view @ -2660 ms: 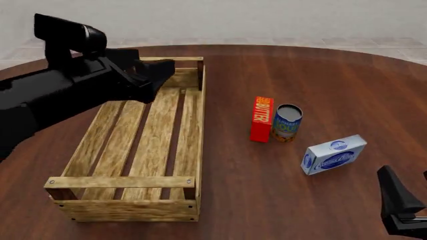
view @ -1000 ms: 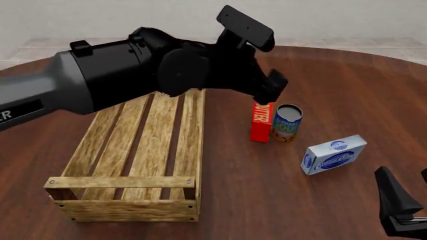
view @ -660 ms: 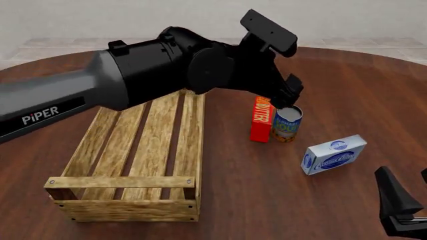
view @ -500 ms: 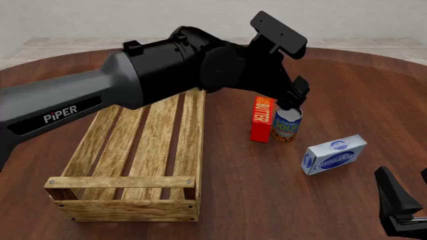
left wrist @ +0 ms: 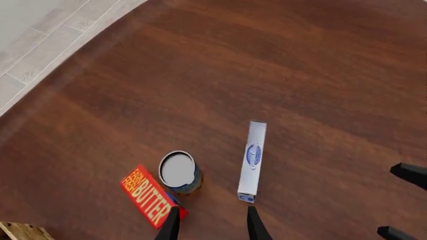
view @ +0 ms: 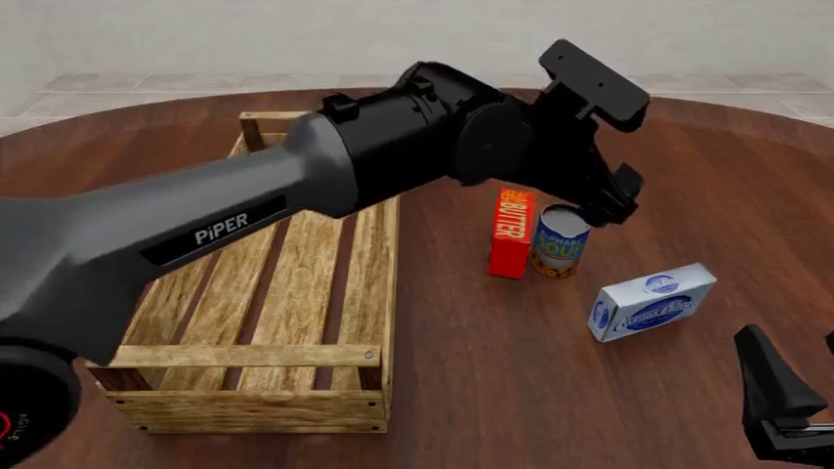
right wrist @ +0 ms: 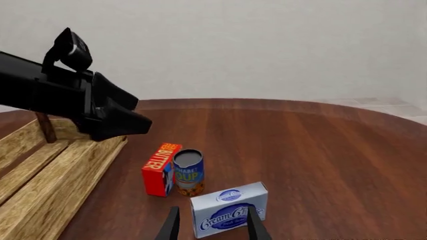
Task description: Pick up the cream cheese and put it in the tray.
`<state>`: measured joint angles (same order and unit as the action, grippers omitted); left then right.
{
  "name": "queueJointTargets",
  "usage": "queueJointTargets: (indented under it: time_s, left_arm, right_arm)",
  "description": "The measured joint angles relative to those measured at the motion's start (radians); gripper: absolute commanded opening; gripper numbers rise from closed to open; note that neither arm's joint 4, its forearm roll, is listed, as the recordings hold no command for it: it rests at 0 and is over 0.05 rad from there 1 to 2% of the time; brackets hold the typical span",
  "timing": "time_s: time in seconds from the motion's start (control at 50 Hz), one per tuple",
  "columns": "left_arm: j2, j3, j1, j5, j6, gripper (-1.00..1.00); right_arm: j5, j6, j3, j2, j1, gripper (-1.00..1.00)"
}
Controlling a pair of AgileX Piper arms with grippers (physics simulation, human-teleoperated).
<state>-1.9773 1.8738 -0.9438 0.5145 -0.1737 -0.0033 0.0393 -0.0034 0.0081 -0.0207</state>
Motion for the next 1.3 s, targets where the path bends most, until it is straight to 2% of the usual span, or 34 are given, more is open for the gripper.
queueJointTargets:
  time_s: [0.38,1.3]
  left_arm:
    - [-0.117,0.134,-0.015,0.035,-0.003,1.00]
    - [-0.378,0.367,-0.048,0.104,0.010,1.00]
  right_arm:
    - [-0.007,0.012,0.001,0.019,0.004,1.00]
    - [-0.009,0.043,0.001,0.027,0.016,1.00]
